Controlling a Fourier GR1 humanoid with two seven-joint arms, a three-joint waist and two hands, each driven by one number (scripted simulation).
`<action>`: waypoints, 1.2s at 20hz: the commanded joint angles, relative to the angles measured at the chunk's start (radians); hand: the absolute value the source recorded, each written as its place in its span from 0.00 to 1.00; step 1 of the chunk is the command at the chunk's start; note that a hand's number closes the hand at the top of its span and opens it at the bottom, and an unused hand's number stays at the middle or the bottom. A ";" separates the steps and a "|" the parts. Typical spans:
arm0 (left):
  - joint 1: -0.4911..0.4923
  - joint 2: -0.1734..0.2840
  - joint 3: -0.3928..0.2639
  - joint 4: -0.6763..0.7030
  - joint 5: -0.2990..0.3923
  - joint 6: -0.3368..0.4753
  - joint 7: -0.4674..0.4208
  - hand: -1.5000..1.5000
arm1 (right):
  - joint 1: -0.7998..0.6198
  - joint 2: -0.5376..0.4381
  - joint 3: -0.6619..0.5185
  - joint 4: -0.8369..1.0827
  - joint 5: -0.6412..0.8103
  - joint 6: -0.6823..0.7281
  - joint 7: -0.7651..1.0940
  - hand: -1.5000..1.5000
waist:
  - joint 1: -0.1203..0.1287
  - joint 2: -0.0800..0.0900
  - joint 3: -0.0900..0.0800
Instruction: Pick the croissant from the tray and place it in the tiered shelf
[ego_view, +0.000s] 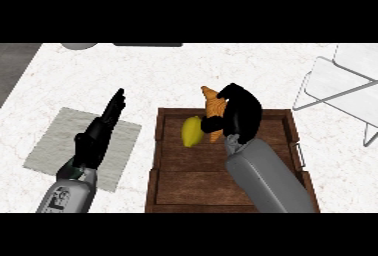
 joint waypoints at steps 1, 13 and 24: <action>0.012 0.014 0.026 0.027 0.024 -0.033 -0.043 0.50 | -0.070 0.006 0.004 -0.056 0.065 -0.125 0.159 1.00 | -0.009 -0.002 -0.001; -0.040 -0.001 0.053 0.050 0.003 0.004 0.001 0.50 | -0.224 0.005 -0.127 -0.282 0.416 0.246 0.327 1.00 | -0.047 -0.012 -0.002; -0.030 0.016 0.058 -0.016 0.013 -0.029 0.041 0.50 | -0.325 -0.039 -0.332 -0.334 0.598 0.417 0.226 1.00 | -0.024 -0.007 -0.001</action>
